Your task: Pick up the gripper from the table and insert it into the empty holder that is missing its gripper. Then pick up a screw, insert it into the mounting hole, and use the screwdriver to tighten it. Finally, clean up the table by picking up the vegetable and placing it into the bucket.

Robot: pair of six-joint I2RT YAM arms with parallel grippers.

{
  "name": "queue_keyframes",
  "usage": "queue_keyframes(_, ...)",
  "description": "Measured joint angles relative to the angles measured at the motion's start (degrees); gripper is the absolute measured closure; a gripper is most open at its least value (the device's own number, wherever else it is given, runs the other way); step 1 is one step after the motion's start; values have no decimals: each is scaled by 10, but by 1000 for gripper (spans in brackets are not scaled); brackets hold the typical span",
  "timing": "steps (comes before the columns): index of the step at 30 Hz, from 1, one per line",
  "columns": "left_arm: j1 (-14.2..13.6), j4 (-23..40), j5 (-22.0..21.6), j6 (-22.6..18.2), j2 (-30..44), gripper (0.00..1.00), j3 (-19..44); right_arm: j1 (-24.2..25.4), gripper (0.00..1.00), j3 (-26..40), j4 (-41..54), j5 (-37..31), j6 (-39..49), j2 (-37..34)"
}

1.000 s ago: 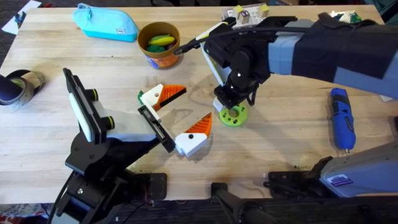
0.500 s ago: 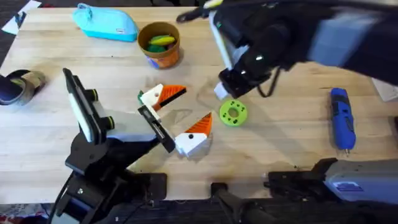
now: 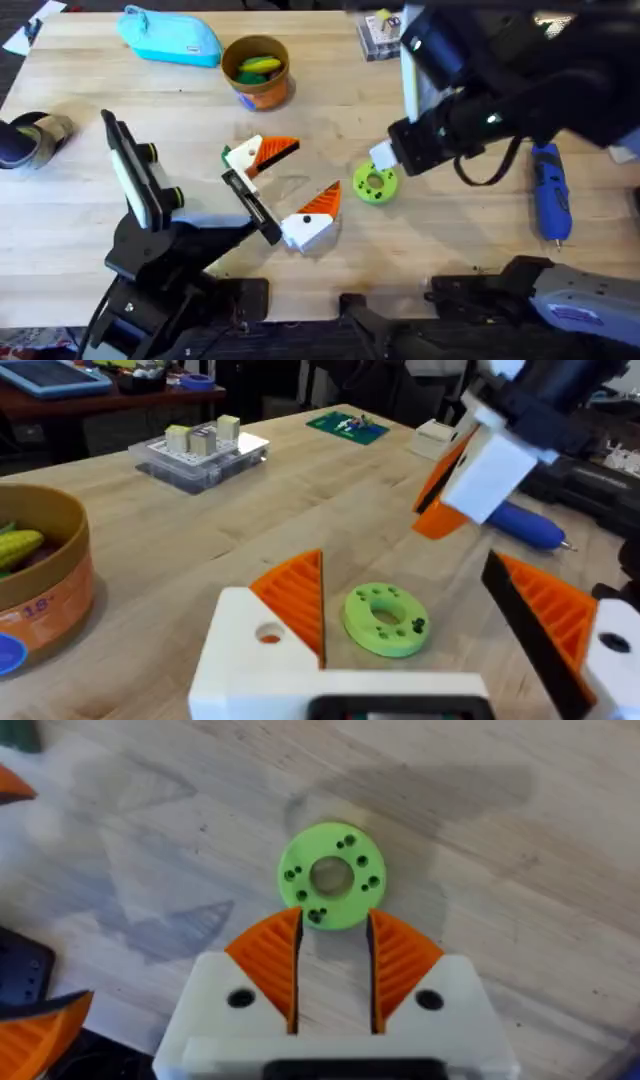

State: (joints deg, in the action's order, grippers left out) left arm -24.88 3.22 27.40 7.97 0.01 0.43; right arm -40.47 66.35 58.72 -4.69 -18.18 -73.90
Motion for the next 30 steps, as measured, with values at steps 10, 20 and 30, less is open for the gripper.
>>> queue_keyframes(10,0,0,0,0,0,10,0,0,641,-122,-87,34,-25,-9)
queue_keyframes(20,0,0,0,0,0,10,0,0,641,-127,-102,61,-31,-69)
queue_keyframes(30,0,0,0,0,0,10,0,0,641,-130,-103,70,-31,-104)
